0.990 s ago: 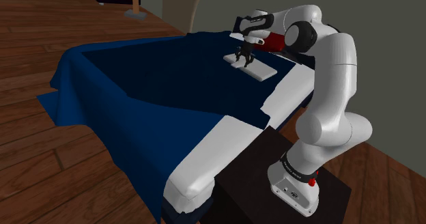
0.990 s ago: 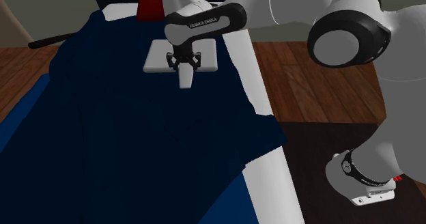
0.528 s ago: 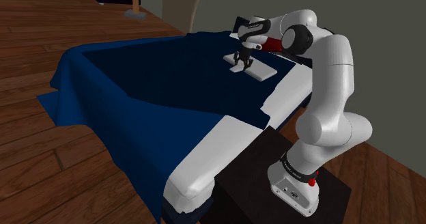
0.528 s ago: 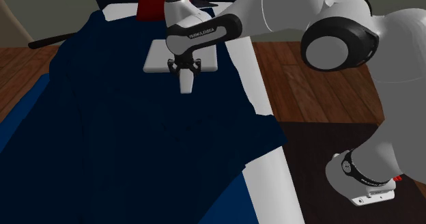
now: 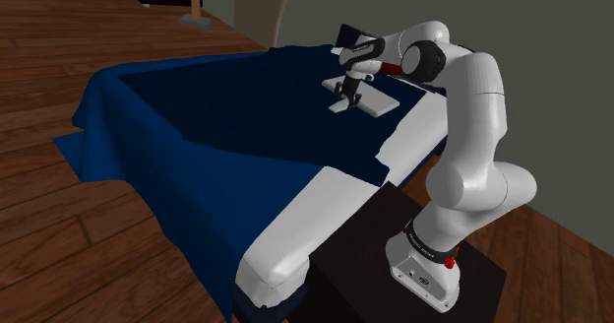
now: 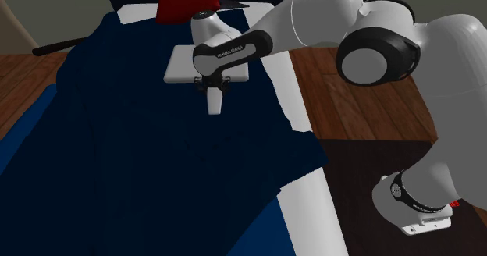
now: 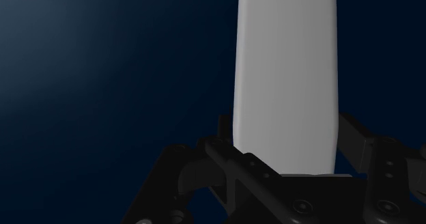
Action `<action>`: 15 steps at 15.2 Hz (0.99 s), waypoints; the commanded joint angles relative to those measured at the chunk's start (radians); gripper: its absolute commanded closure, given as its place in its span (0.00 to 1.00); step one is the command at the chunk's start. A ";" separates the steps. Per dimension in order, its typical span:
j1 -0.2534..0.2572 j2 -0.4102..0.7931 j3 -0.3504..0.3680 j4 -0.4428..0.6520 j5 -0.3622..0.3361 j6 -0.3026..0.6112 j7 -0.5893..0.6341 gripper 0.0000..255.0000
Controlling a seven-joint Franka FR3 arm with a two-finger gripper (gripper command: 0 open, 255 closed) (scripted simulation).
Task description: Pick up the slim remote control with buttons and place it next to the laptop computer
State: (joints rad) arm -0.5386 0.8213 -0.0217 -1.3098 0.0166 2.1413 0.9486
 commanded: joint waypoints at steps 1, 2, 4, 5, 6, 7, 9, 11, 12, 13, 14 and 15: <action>-0.001 0.010 0.000 0.005 0.000 0.006 -0.001 1.00; -0.001 0.010 0.000 0.005 0.000 0.006 -0.001 1.00; -0.001 0.010 0.000 0.005 0.000 0.006 -0.001 1.00; -0.001 0.010 0.000 0.005 0.000 0.006 -0.001 1.00; -0.001 0.010 0.000 0.005 0.000 0.006 -0.001 1.00; -0.001 0.010 0.000 0.005 0.000 0.006 -0.001 1.00; -0.001 0.010 0.000 0.005 0.000 0.006 -0.001 0.00; -0.001 0.010 0.000 0.005 0.000 0.006 -0.001 0.00; -0.001 0.010 0.000 0.005 0.000 0.006 -0.001 0.00; -0.001 0.010 0.000 0.005 0.000 0.006 -0.001 0.00; -0.001 0.010 0.000 0.005 0.000 0.006 -0.001 0.00; -0.001 -0.009 0.000 0.007 0.000 -0.015 -0.001 0.00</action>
State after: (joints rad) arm -0.5400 0.8218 -0.0218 -1.3072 0.0168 2.1394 0.9471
